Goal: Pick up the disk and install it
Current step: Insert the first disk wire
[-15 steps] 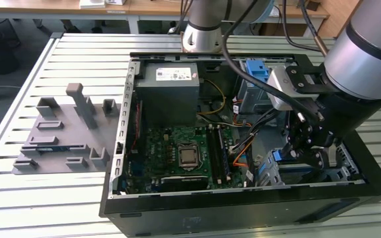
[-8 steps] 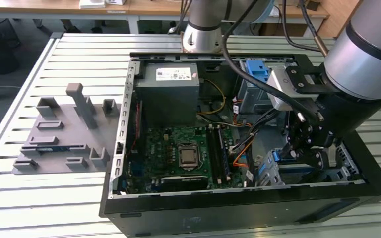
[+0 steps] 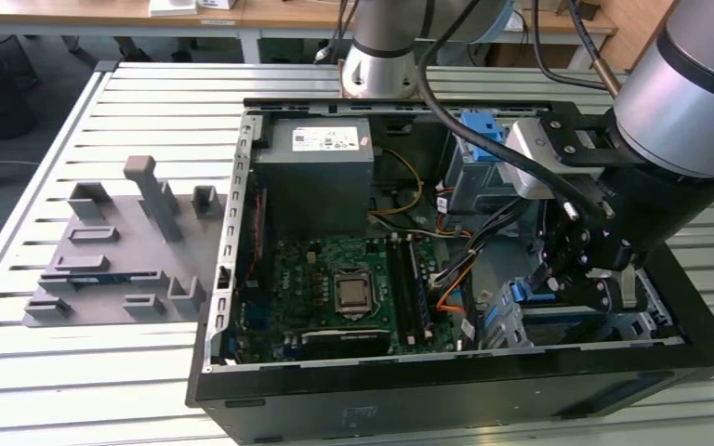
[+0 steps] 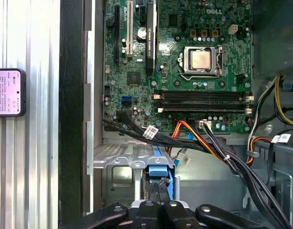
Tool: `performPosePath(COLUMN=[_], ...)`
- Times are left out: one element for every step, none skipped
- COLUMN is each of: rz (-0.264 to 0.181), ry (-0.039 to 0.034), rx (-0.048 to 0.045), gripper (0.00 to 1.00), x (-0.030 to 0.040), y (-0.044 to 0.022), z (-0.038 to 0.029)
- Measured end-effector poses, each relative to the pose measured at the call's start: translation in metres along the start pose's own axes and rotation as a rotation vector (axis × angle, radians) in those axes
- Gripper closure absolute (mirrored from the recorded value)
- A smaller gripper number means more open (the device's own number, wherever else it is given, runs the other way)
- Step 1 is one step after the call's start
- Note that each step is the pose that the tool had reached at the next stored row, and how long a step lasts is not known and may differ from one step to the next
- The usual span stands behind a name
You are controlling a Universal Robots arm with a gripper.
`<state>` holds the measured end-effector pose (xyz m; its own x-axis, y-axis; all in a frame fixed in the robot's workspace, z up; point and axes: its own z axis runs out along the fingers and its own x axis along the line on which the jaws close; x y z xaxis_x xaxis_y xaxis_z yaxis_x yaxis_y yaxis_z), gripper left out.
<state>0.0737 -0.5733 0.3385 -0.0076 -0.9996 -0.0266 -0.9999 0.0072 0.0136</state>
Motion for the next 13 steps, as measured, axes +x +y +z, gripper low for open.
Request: performPosePath(rz=[0.000, 0.000, 0.000, 0.000, 0.000, 0.000, 0.000, 0.000, 0.000, 0.000, 0.000, 0.000, 0.000], ry=[0.0001, 0.0001, 0.0001, 0.0000, 0.0000, 0.0000, 0.0000, 0.0000, 0.0001, 0.0000, 0.0000, 0.0000, 0.0000], rx=[0.0000, 0.0000, 0.0000, 0.0000, 0.0000, 0.0000, 0.0000, 0.0000, 0.0000, 0.0000, 0.0000, 0.0000, 0.0000], gripper=[0.89, 0.89, 0.89, 0.89, 0.89, 0.89, 0.89, 0.89, 0.89, 0.89, 0.89, 0.89, 0.89], x=[0.0000, 0.0000, 0.0000, 0.0000, 0.0000, 0.0000, 0.0000, 0.0000, 0.0000, 0.0000, 0.0000, 0.0000, 0.0000], y=[-0.0002, -0.0002, -0.0002, -0.0002, -0.0002, -0.0003, -0.0003, -0.0003, -0.0003, -0.0003, -0.0003, -0.0003, -0.0003], z=[-0.0001, -0.0001, -0.0001, -0.0001, -0.0001, -0.0001, -0.0001, -0.0001, -0.0001, -0.0001, -0.0001, -0.0001, -0.0001])
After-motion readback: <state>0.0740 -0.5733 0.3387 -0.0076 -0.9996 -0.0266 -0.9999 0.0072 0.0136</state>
